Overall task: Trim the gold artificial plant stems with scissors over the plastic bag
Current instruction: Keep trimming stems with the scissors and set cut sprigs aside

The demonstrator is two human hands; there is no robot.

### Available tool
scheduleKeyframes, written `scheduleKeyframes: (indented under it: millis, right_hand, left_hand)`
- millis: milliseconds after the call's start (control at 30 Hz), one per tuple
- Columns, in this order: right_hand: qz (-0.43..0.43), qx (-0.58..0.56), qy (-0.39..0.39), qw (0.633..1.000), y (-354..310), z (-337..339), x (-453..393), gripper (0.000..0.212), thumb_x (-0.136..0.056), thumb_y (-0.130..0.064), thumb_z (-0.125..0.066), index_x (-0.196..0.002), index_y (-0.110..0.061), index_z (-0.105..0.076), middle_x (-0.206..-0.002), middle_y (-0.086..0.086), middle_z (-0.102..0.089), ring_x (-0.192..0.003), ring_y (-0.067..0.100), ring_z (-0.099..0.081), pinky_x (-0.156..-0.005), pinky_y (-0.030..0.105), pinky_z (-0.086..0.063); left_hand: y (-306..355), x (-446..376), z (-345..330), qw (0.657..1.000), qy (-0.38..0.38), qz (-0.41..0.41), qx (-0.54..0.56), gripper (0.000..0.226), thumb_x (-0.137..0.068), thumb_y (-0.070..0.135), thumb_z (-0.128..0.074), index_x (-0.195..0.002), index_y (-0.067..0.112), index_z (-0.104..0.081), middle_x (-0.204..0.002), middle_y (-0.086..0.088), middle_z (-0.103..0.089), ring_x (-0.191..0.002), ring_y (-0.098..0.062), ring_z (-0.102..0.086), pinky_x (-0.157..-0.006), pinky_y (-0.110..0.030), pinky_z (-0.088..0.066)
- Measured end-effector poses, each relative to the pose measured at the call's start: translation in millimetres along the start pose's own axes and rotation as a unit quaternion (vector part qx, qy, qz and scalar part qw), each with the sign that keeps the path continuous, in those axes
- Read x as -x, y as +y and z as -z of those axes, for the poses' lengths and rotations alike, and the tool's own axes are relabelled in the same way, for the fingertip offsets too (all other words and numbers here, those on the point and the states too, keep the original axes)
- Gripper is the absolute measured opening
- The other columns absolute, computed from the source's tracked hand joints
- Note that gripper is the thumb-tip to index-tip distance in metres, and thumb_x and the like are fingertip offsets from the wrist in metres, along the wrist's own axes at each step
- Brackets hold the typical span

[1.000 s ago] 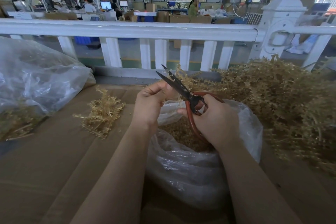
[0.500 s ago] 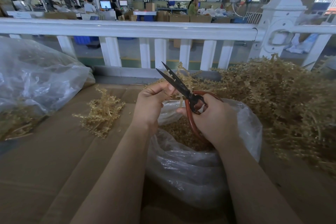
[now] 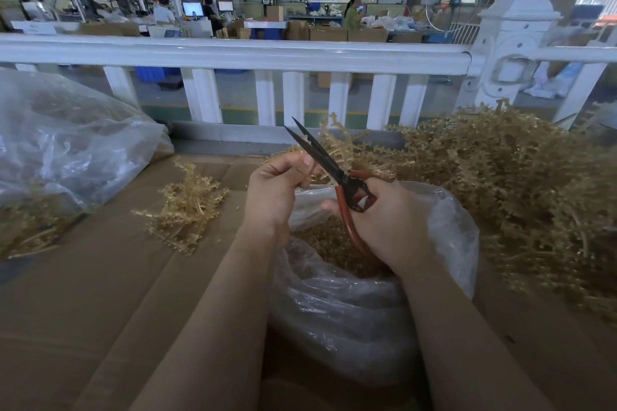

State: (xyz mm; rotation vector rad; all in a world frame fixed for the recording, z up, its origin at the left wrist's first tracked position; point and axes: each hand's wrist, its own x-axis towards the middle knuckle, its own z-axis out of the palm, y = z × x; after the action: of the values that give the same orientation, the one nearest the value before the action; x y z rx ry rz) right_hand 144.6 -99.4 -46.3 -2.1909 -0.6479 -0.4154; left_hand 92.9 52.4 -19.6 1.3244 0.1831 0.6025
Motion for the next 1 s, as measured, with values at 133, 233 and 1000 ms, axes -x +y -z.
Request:
scheduleKeyframes:
  millis: [133, 233, 1000]
  right_hand:
    - [-0.013, -0.006, -0.040, 0.999, 1.9, -0.5, -1.0, 0.046, -0.069, -0.080, -0.066, -0.092, -0.040, -0.067, -0.069, -0.024, -0.062, -0.069, -0.010, -0.058, -0.052, 0.008, -0.037]
    - [-0.034, -0.017, -0.037, 0.999, 3.9, -1.6, -0.5, 0.044, -0.071, -0.079, -0.066, -0.086, -0.038, -0.064, -0.069, -0.021, -0.064, -0.070, -0.005, -0.060, -0.056, 0.015, -0.040]
    - [-0.086, -0.135, 0.026, 0.987, 4.7, -3.9, -4.2, 0.020, -0.090, -0.042, -0.074, -0.082, -0.024, -0.070, -0.071, -0.014, -0.070, -0.066, 0.006, -0.066, -0.068, 0.040, -0.060]
  left_hand:
    - [-1.4, -0.7, 0.7, 0.998, 0.047, 0.024, 0.021, 0.021, -0.093, 0.011, -0.064, -0.076, 0.021, -0.073, -0.071, 0.006, -0.068, -0.057, -0.004, -0.047, -0.054, -0.016, -0.038]
    - [-2.6, -1.8, 4.4, 0.997, 0.057, 0.043, 0.021, 0.012, -0.092, 0.020, -0.067, -0.083, 0.021, -0.074, -0.076, 0.007, -0.068, -0.060, -0.006, -0.045, -0.059, -0.024, -0.035]
    - [-7.8, -2.0, 1.8, 0.998, -0.022, 0.035, -0.045, 0.017, -0.090, 0.021, -0.070, -0.075, 0.024, -0.077, -0.079, 0.006, -0.074, -0.064, -0.003, -0.055, -0.068, -0.027, -0.039]
